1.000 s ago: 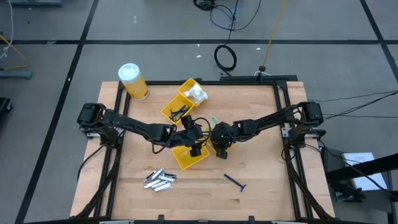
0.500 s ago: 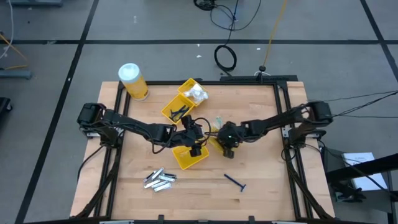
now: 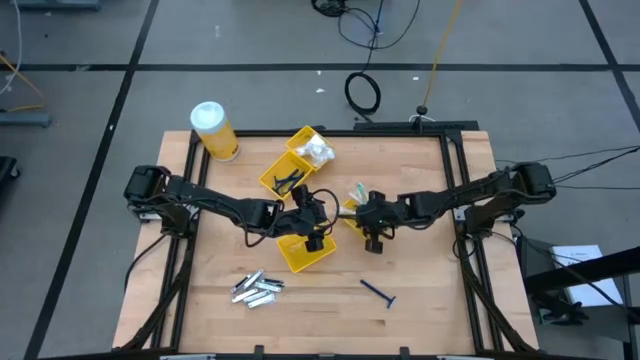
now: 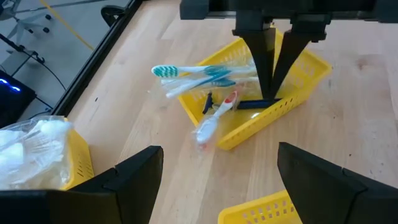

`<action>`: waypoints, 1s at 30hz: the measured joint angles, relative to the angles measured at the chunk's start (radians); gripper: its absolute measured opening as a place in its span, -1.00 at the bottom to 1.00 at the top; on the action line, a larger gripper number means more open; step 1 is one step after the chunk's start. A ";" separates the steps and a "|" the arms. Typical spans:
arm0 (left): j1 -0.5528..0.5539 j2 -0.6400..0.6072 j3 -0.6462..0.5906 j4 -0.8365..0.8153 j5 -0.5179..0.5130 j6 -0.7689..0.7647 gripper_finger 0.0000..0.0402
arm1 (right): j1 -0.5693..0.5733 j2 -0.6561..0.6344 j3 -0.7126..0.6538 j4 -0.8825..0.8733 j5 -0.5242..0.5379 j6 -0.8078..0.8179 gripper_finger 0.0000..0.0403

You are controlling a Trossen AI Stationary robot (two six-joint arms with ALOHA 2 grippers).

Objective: Pick & Place Travel size toiletries
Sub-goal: Put the blue razor into the bottom left yellow basket

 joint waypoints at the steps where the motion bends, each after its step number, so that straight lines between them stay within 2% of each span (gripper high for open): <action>1: 0.000 0.000 0.000 0.000 0.000 0.000 0.53 | 0.000 0.009 0.000 -0.009 -0.001 -0.014 -0.95; 4: 0.000 0.000 0.000 0.000 0.000 0.000 0.53 | 0.000 0.023 0.000 -0.052 -0.005 -0.048 -0.74; 10: 0.000 0.000 0.000 0.000 0.000 0.000 0.53 | -0.017 0.059 0.001 -0.071 0.007 -0.050 -0.15; 13: 0.000 0.000 0.000 0.001 0.000 0.000 0.53 | -0.028 0.118 0.004 -0.060 -0.046 -0.038 0.03; 16: 0.000 0.000 0.000 0.001 0.000 0.000 0.53 | -0.039 0.187 0.008 -0.081 -0.058 -0.030 0.13; 19: 0.000 0.000 0.000 0.001 0.000 -0.002 0.53 | -0.041 0.238 0.008 -0.123 -0.045 -0.026 0.16; 24: 0.000 0.000 0.000 0.001 0.000 0.001 0.53 | -0.042 0.232 0.005 -0.203 0.002 0.018 0.10; 27: 0.000 0.000 0.000 0.001 0.000 0.003 0.53 | -0.057 0.232 0.005 -0.249 -0.006 0.085 -0.02; 30: 0.000 0.000 0.000 0.001 0.000 0.003 0.53 | -0.079 0.232 0.005 -0.290 -0.054 0.105 -0.25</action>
